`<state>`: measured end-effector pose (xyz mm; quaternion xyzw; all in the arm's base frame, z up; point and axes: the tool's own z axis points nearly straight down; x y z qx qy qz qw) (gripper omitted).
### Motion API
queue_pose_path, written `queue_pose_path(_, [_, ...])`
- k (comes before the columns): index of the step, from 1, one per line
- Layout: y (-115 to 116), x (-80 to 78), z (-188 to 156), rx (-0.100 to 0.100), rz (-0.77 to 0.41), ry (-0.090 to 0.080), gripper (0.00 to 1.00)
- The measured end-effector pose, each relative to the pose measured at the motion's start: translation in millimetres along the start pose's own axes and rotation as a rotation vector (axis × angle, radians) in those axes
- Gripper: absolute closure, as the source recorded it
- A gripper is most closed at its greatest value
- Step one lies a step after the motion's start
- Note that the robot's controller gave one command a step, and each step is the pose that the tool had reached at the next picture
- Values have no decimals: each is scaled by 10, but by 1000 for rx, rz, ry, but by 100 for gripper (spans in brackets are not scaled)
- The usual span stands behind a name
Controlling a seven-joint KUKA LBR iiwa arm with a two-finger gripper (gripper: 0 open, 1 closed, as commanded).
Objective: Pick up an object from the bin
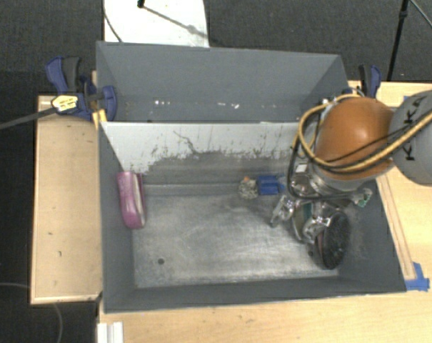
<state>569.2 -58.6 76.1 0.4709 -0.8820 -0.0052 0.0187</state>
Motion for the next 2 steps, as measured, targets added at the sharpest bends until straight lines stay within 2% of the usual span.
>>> queue_pose_path(1, [62, 46, -412, 4, 8, -12, 100])
queue_pose_path(2, [91, 56, -580, 16, 14, -22, 100])
